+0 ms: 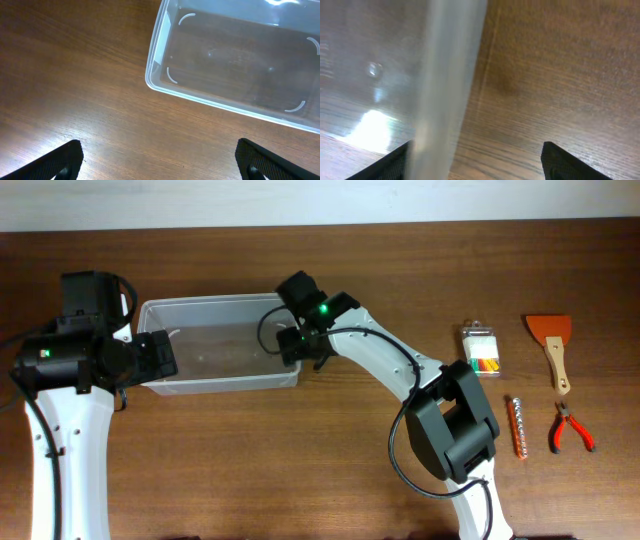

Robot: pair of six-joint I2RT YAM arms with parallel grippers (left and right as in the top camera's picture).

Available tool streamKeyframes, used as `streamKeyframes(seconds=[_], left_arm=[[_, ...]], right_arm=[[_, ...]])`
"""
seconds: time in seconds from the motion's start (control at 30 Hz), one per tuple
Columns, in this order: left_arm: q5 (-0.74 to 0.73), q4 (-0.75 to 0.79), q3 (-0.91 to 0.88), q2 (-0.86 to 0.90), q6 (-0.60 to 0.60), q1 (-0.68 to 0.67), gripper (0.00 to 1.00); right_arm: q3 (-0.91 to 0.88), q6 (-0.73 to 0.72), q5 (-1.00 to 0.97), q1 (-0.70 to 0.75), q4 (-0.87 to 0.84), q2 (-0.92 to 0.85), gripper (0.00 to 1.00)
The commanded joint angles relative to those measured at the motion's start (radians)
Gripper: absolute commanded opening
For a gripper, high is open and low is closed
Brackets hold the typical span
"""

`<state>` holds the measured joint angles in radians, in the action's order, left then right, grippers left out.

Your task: Pack container

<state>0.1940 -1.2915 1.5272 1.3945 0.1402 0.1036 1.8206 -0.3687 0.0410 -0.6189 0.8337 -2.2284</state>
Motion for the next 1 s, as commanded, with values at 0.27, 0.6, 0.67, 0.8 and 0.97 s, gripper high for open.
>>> streamKeyframes(seconds=[0.27, 0.6, 0.67, 0.8, 0.97], left_arm=[[-0.006, -0.003, -0.008, 0.005, 0.012, 0.004, 0.99], [-0.006, -0.003, -0.008, 0.005, 0.012, 0.004, 0.99], [-0.006, -0.004, -0.008, 0.005, 0.012, 0.004, 0.99], [-0.006, -0.008, -0.008, 0.005, 0.012, 0.004, 0.99], [-0.006, -0.008, -0.008, 0.005, 0.012, 0.004, 0.99]], right_arm=[[0.175, 0.016, -0.025, -0.003, 0.063, -0.003, 0.68], [0.175, 0.016, -0.028, -0.003, 0.072, -0.003, 0.46], [0.175, 0.016, -0.028, -0.003, 0.072, -0.003, 0.43], [0.175, 0.016, -0.028, -0.003, 0.071, -0.003, 0.37], [0.175, 0.016, -0.028, -0.003, 0.072, -0.003, 0.3]])
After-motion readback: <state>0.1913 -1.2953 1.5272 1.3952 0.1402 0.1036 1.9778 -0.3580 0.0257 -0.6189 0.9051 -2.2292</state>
